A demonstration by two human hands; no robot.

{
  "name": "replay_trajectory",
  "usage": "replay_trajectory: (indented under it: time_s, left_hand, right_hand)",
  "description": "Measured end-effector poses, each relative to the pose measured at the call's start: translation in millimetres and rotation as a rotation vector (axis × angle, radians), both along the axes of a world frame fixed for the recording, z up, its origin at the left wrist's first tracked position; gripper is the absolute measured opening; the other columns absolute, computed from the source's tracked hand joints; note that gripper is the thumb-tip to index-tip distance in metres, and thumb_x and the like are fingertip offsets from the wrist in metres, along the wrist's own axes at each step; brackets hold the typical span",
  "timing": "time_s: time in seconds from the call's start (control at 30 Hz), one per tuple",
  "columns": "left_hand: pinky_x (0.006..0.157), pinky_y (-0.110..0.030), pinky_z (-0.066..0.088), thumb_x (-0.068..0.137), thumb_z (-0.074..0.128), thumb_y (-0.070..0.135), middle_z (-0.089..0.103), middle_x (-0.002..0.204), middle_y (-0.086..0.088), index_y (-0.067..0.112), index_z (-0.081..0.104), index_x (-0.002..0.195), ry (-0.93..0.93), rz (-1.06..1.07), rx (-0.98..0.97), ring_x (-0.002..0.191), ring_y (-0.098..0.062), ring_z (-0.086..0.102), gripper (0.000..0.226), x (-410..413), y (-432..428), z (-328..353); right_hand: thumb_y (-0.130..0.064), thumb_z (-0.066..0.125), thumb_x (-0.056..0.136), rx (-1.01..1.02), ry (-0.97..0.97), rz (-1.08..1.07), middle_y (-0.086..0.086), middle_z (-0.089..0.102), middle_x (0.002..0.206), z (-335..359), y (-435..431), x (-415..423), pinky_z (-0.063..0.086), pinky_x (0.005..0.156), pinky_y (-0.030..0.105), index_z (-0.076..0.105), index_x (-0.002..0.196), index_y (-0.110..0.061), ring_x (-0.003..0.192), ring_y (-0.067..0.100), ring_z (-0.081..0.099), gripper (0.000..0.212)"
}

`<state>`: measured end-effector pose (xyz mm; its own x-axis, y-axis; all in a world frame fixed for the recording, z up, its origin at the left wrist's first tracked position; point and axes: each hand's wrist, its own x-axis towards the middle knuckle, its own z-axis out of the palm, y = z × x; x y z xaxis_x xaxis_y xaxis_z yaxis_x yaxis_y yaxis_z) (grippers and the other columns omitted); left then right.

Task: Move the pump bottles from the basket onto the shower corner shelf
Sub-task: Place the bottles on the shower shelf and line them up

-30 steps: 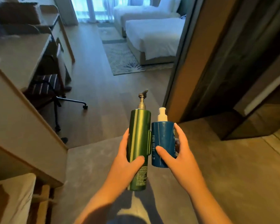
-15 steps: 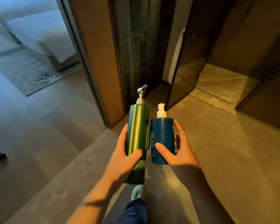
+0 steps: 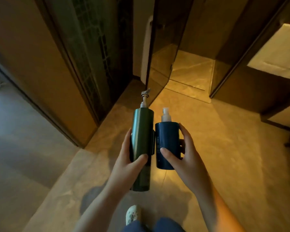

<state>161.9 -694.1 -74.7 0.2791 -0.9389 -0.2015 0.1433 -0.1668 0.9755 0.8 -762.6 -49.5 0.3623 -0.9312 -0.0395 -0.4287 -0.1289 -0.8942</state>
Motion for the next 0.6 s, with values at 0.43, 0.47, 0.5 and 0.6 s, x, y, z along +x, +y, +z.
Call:
replay_trajectory:
  time_s: [0.43, 0.47, 0.5, 0.6]
  left_hand:
    - [0.062, -0.009, 0.049, 0.074, 0.064, 0.038, 0.048, 0.115, 0.019, 0.075, 0.025, 0.118, -0.058, -0.190, 0.026, 0.091, 0.006, 0.059, 0.069, -36, -176, -4]
    - [0.062, -0.008, 0.049, 0.075, 0.064, 0.038, 0.047, 0.114, 0.021, 0.076, 0.025, 0.116, -0.070, -0.194, 0.026, 0.091, 0.007, 0.058, 0.069, -42, -192, -4]
    - [0.062, -0.008, 0.049, 0.077, 0.064, 0.037, 0.046, 0.114, 0.022, 0.076, 0.024, 0.117, -0.078, -0.197, 0.025, 0.091, 0.008, 0.057, 0.068, -49, -209, -4]
    - [0.065, -0.007, 0.048, 0.086, 0.064, 0.025, 0.049, 0.116, 0.026, 0.063, 0.023, 0.130, -0.126, -0.196, 0.022, 0.093, 0.012, 0.056, 0.070, -71, -265, -2]
  right_hand:
    - [-0.068, 0.062, 0.072, 0.098, -0.085, -0.183, -0.019, 0.050, 0.122, -9, -147, -44, 0.048, 0.068, 0.007, 0.014, 0.133, -0.060, 0.104, -0.010, 0.052, 0.078]
    - [-0.065, 0.062, 0.073, 0.115, -0.101, -0.187, -0.019, 0.050, 0.122, -11, -162, -49, 0.048, 0.068, 0.007, 0.015, 0.133, -0.059, 0.103, -0.012, 0.052, 0.077]
    - [-0.061, 0.062, 0.072, 0.129, -0.116, -0.191, -0.019, 0.050, 0.121, -13, -179, -56, 0.048, 0.067, 0.006, 0.016, 0.134, -0.058, 0.101, -0.013, 0.052, 0.077]
    - [-0.054, 0.065, 0.072, 0.137, -0.131, -0.204, -0.024, 0.049, 0.117, -13, -236, -78, 0.046, 0.064, 0.003, 0.018, 0.135, -0.058, 0.097, -0.018, 0.051, 0.079]
